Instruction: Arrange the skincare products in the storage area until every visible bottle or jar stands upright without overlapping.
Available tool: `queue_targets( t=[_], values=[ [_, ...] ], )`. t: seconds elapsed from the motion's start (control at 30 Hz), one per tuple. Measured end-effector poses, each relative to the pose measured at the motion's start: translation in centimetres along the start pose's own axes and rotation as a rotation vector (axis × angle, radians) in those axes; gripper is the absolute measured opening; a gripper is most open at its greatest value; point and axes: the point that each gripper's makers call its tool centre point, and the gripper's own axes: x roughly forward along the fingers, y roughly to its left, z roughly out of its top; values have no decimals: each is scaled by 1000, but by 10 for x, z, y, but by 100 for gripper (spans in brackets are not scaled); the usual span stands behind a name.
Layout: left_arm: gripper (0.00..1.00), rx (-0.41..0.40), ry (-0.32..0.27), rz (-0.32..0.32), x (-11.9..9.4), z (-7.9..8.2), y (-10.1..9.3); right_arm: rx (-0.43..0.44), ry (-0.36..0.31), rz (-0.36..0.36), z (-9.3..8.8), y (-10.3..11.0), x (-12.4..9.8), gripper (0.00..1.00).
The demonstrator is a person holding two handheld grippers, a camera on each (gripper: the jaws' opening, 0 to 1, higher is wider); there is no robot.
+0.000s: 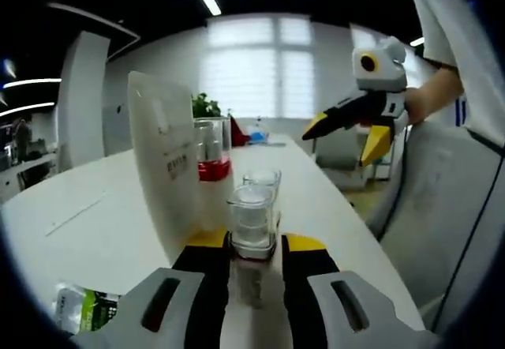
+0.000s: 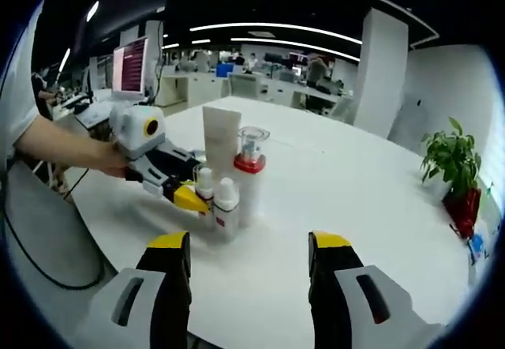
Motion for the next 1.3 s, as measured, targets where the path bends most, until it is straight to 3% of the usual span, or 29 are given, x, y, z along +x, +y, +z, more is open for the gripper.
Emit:
queue_targets(
  t=[0.43,0.73,1.0,1.17,1.3],
  values=[
    [25,35,33,17,-9,14,-6,-15,-7,16,3,5,0,61],
    [29,53,25,59,-20,31,-7,-32,-15,25,5,8,0,61],
    [34,56,8,139,-44,52,-5,-37,-21,44,7,12,0,63],
    [39,26,10,199,-65,56,-4,-28,-28,54,8,14,0,66],
    [50,20,42,258,-84,54,-7,-14,-32,72,8,17,1,68]
  ],
)
